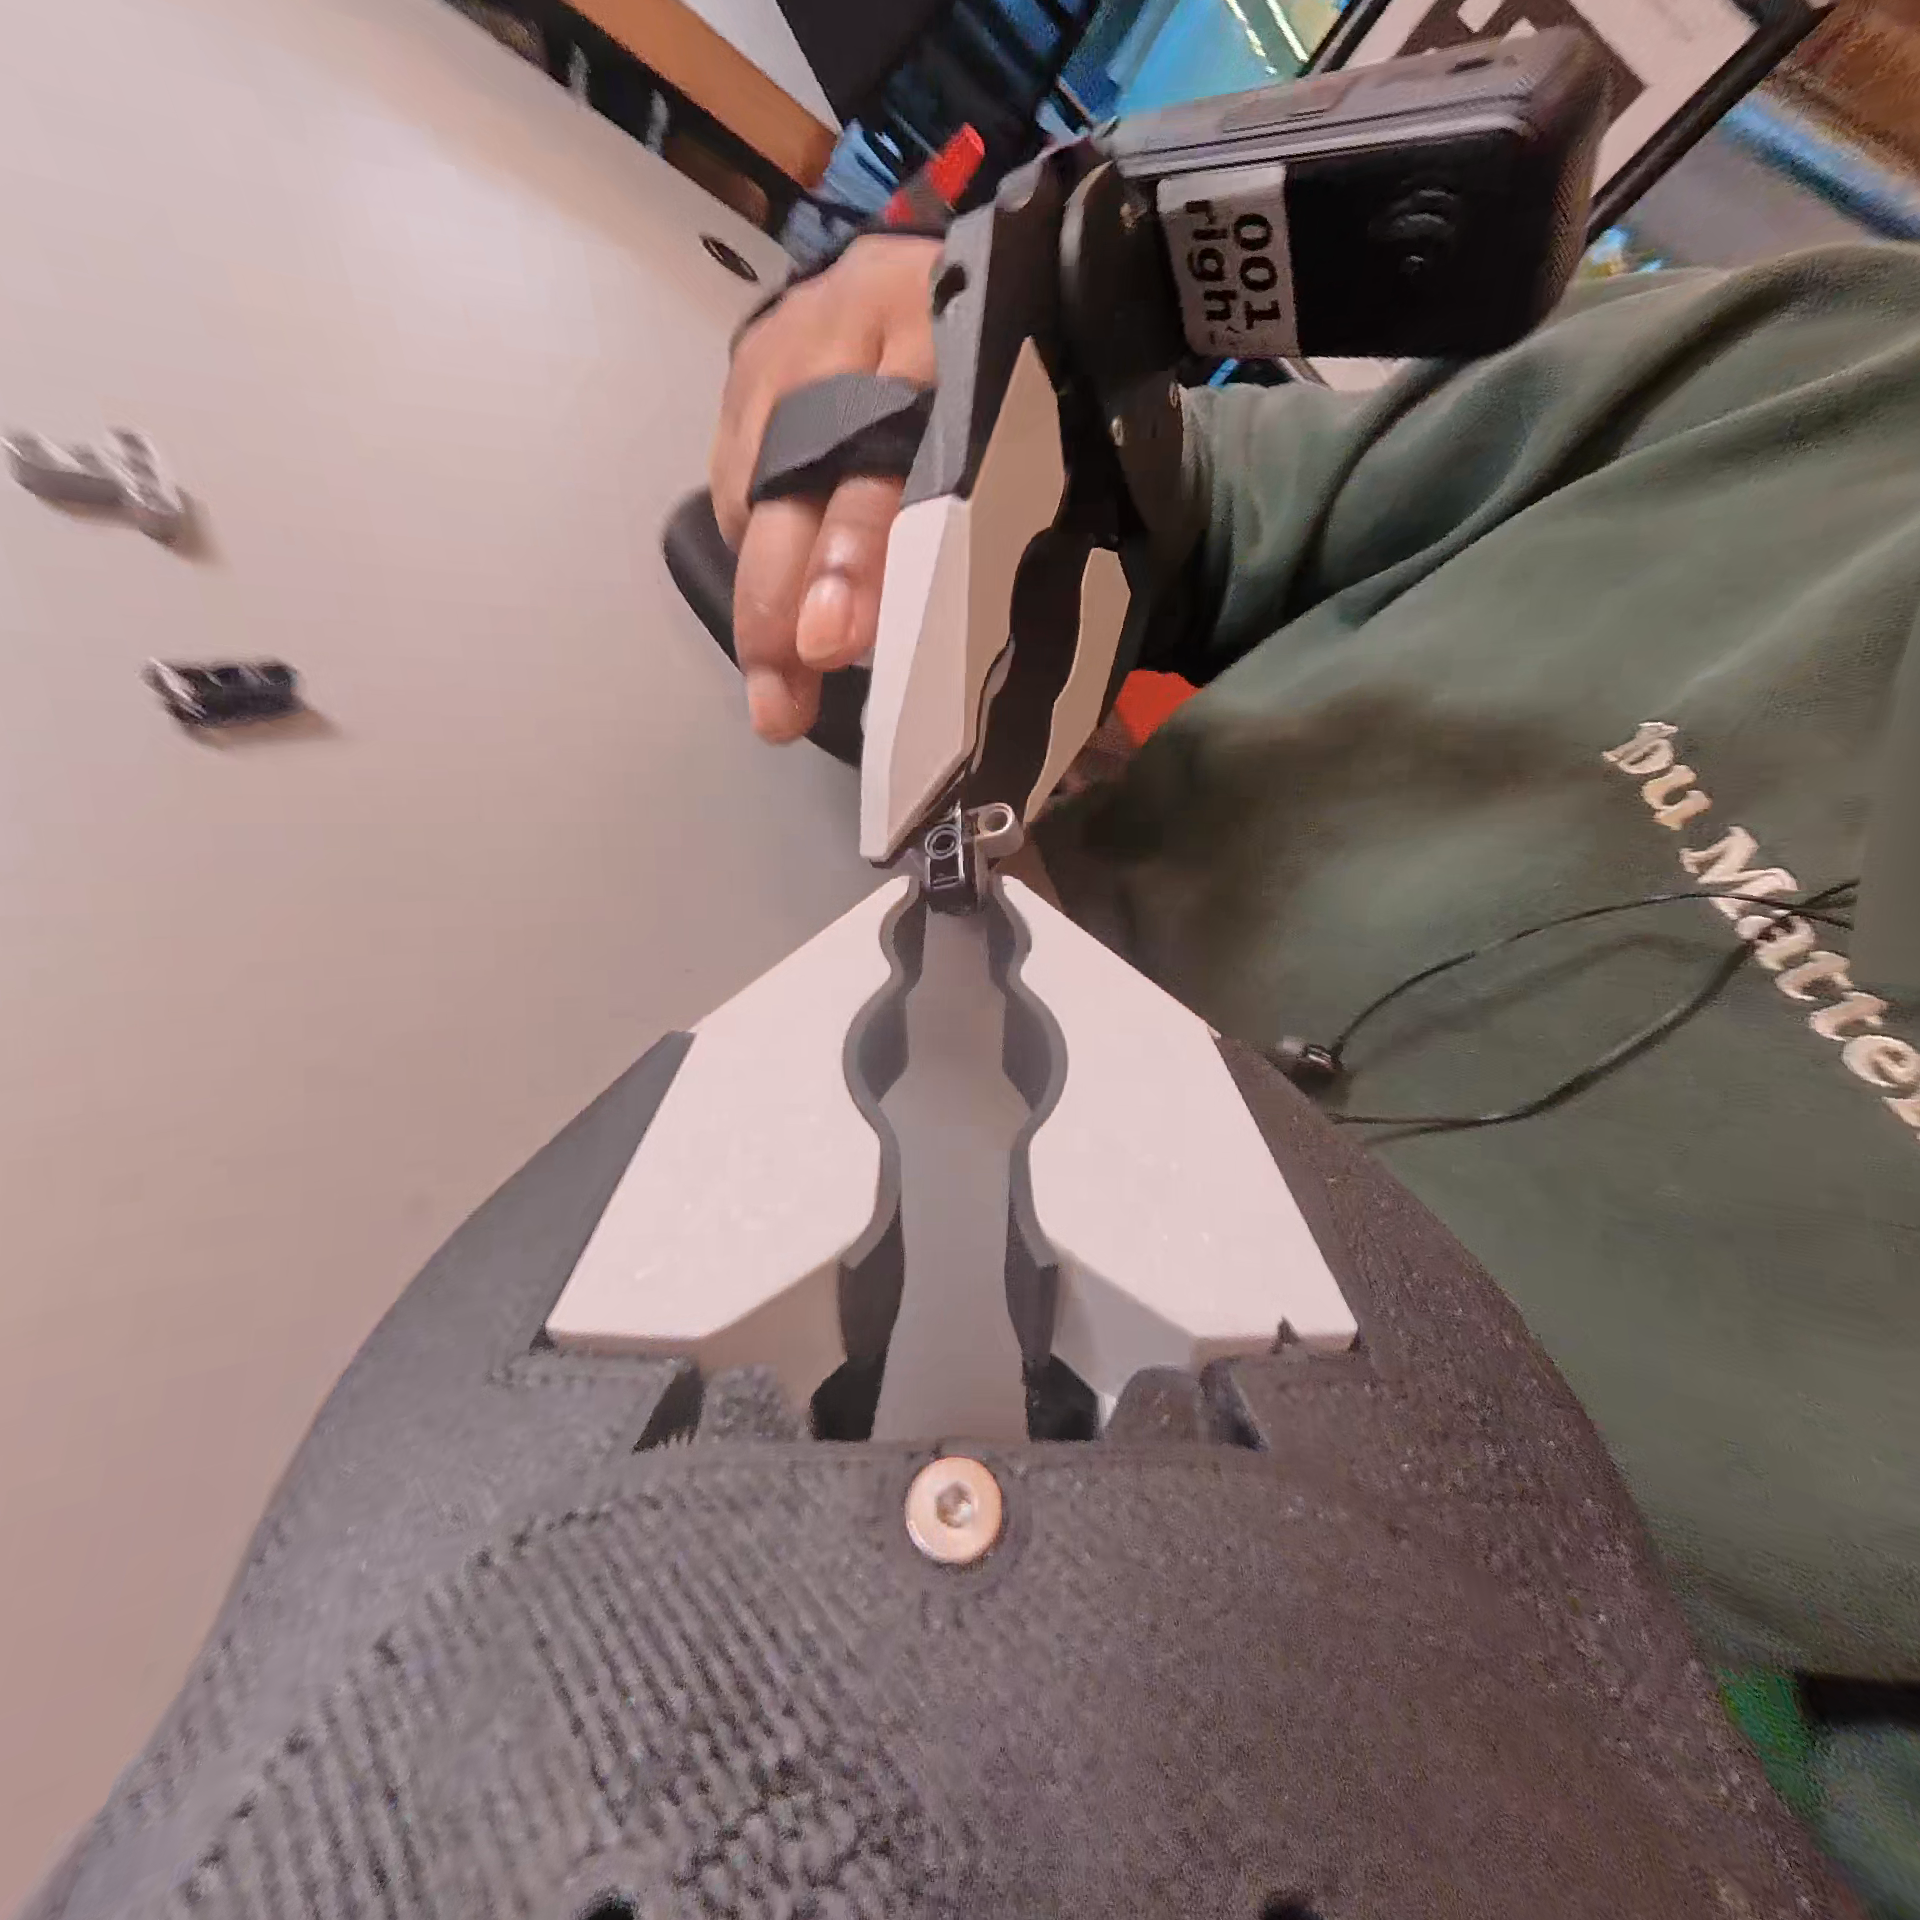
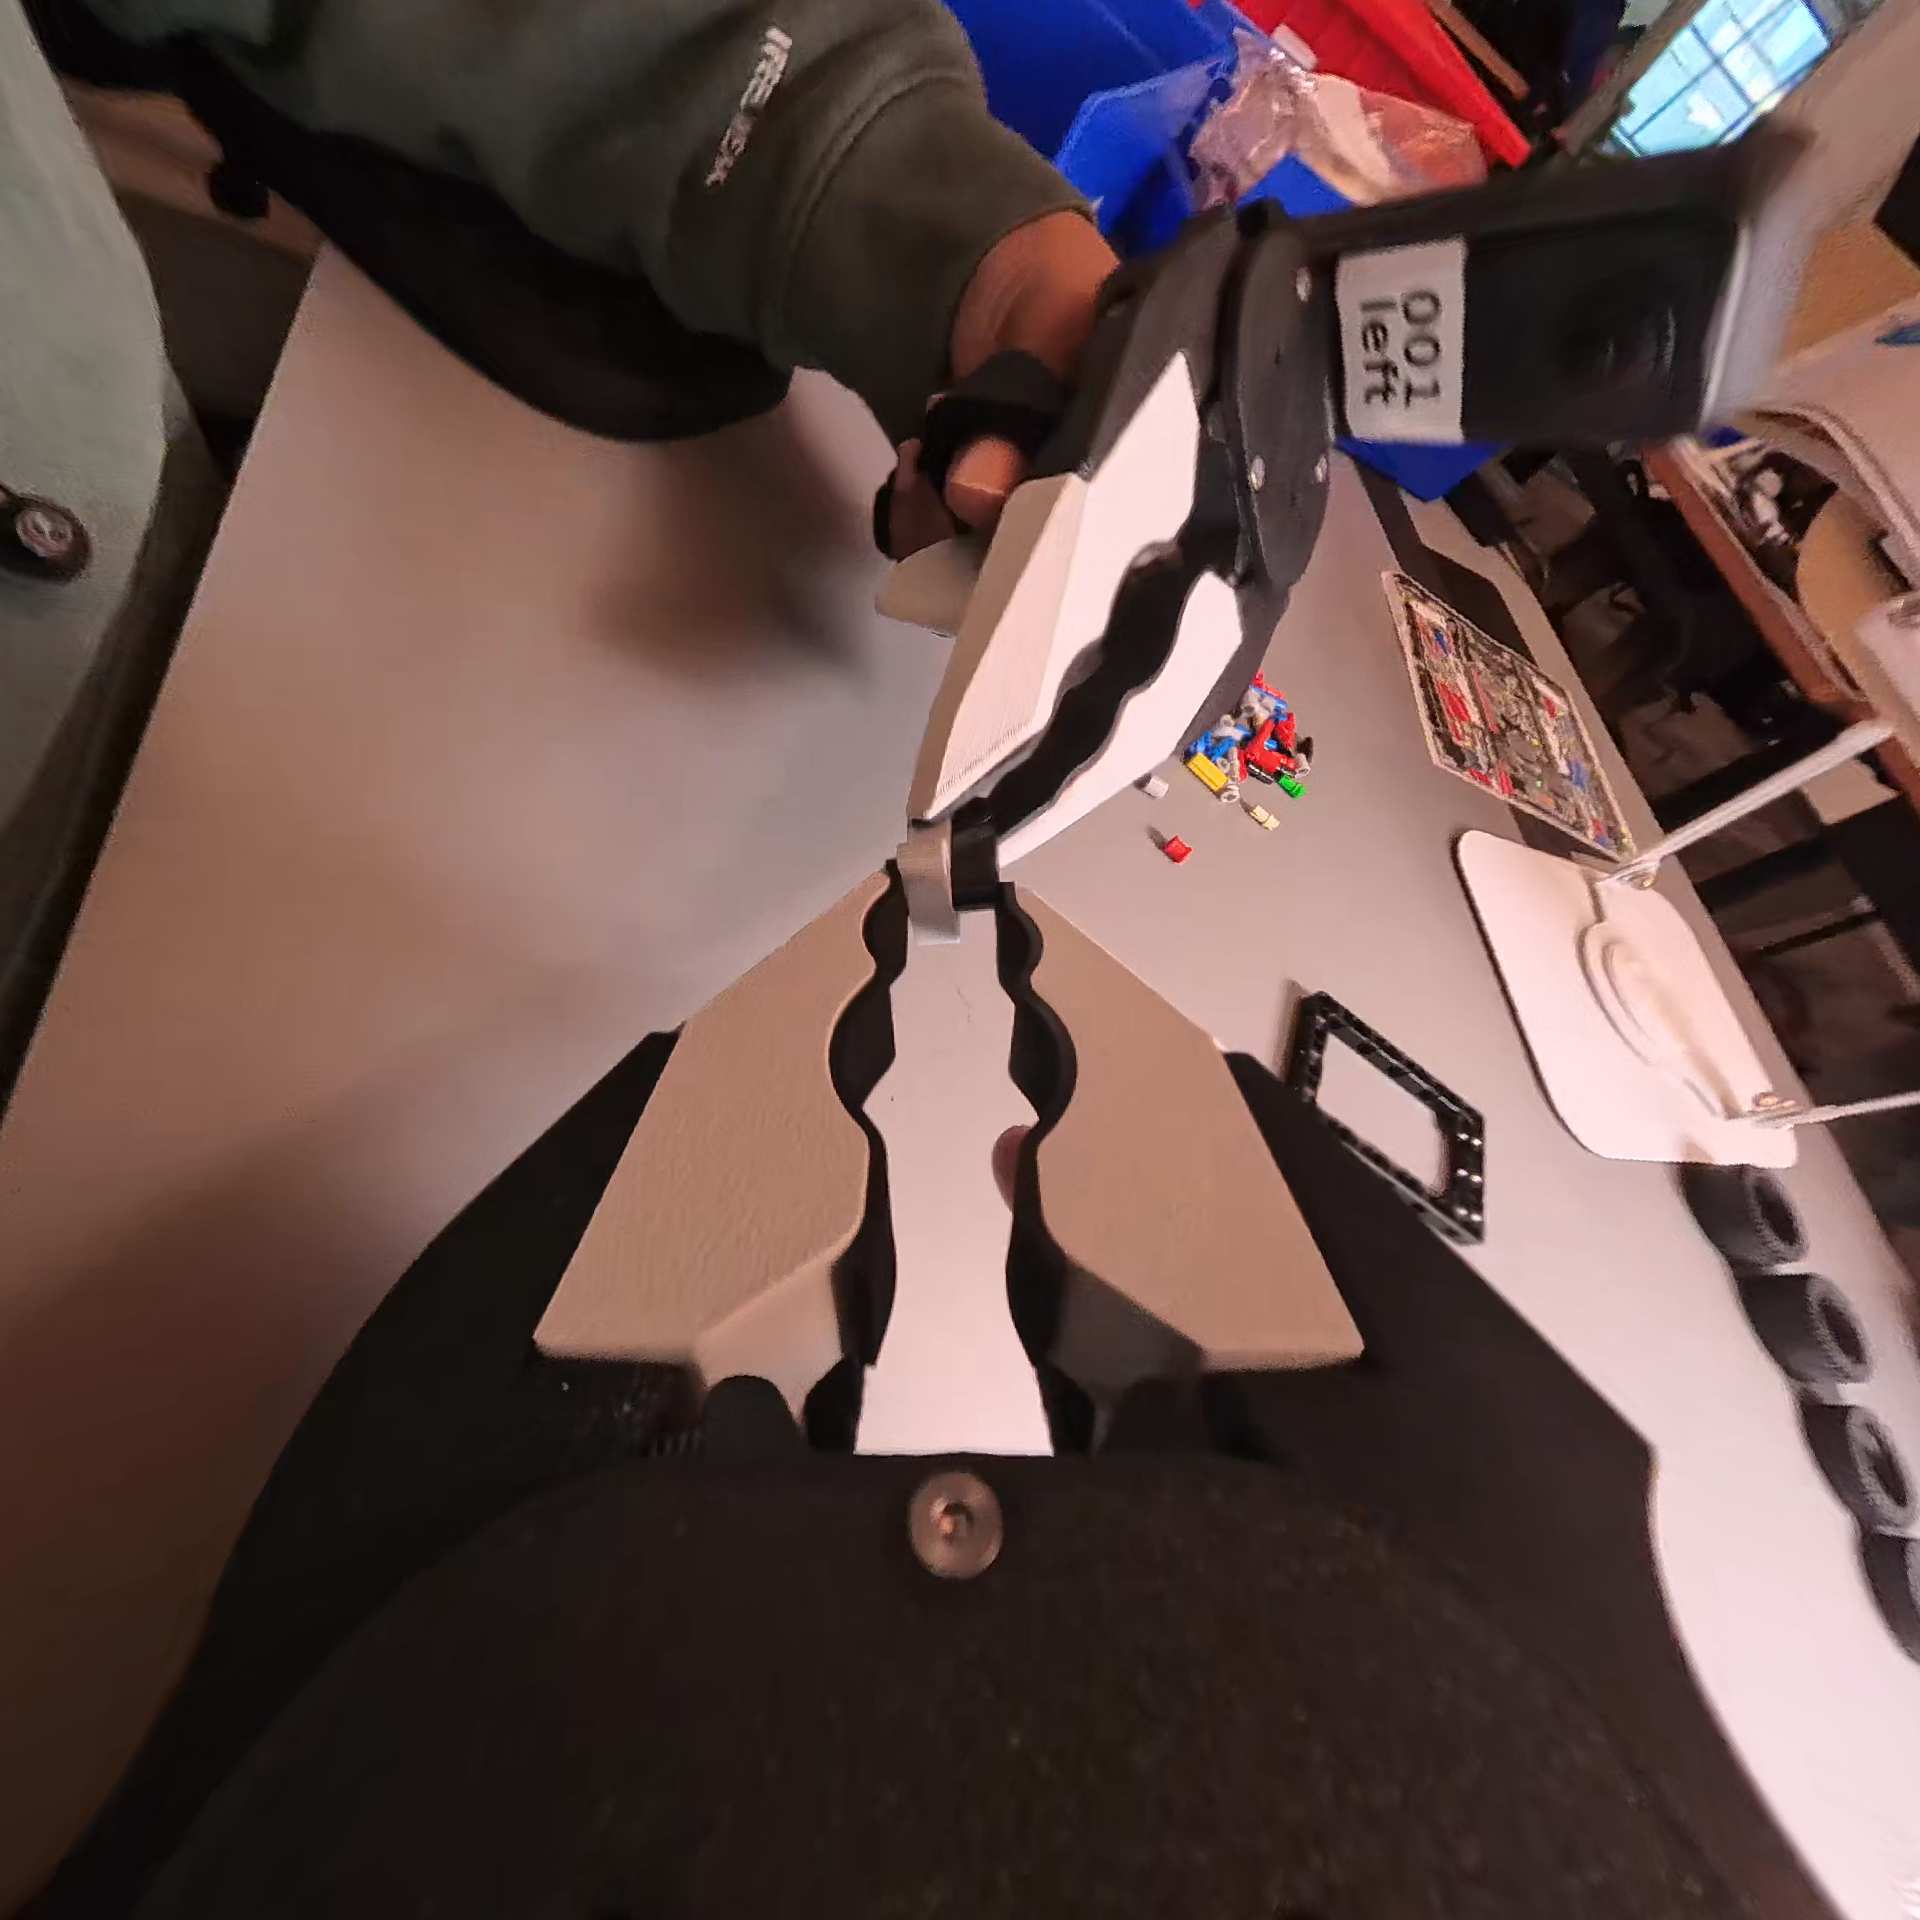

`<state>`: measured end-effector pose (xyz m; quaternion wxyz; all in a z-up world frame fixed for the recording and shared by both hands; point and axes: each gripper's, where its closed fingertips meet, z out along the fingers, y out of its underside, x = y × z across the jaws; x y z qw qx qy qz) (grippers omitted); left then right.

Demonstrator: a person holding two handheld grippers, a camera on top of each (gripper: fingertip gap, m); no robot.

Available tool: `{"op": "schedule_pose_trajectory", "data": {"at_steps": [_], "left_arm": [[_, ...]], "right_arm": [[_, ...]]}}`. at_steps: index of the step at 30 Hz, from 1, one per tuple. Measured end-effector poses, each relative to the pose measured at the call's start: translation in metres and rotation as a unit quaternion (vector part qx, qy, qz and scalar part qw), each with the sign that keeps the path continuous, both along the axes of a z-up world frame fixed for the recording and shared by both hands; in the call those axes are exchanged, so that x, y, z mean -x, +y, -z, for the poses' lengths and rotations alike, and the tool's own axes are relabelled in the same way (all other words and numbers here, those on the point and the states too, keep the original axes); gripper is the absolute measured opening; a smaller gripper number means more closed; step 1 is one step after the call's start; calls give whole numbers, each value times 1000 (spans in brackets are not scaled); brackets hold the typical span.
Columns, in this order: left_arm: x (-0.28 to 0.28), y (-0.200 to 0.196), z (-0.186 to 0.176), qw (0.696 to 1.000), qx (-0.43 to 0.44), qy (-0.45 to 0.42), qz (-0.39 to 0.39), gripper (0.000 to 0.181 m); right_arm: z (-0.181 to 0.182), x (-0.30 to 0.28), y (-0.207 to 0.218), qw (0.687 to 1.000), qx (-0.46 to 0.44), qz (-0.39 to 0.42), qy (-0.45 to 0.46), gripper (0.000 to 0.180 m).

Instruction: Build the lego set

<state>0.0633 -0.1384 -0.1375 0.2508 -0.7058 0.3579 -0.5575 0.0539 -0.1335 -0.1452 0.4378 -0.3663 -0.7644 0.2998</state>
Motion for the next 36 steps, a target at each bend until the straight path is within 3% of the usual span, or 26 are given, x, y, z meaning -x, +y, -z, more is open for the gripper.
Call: {"op": "schedule_pose_trajectory", "data": {"at_steps": [4, 7, 8, 11, 19, 23, 27, 30, 32, 36], "left_arm": [[4, 9, -18, 989, -136, 39, -47, 31], [-1, 13, -23, 957, -263, 100, -68, 23], [-3, 13, -23, 948, -288, 114, -69, 16], [-4, 14, -22, 931, -328, 146, -68, 15], [0, 15, -15, 923, -347, 157, -47, 15], [7, 30, -9, 938, -306, 138, -87, 17], [34, 66, 9, 935, -259, 166, -177, 28], [46, 81, 26, 926, -237, 199, -215, 27], [48, 85, 38, 922, -220, 224, -225, 27], [46, 84, 53, 921, -199, 247, -225, 28]], "right_arm": [[-12, -3, 8, 995, 98, 18, 24, 14], [-18, -3, 8, 991, 130, 18, 32, 14], [-20, -2, 7, 990, 137, 14, 34, 14], [-20, 1, 8, 987, 154, 9, 33, 15], [-19, 2, 10, 993, 108, 14, 39, 18], [-11, 4, 26, 996, 61, 63, 22, 14], [31, 2, 91, 967, -145, 192, -78, 14], [58, 8, 108, 935, -244, 203, -156, 14], [64, 14, 108, 925, -269, 197, -182, 15], [65, 21, 102, 932, -230, 191, -206, 14]]}}
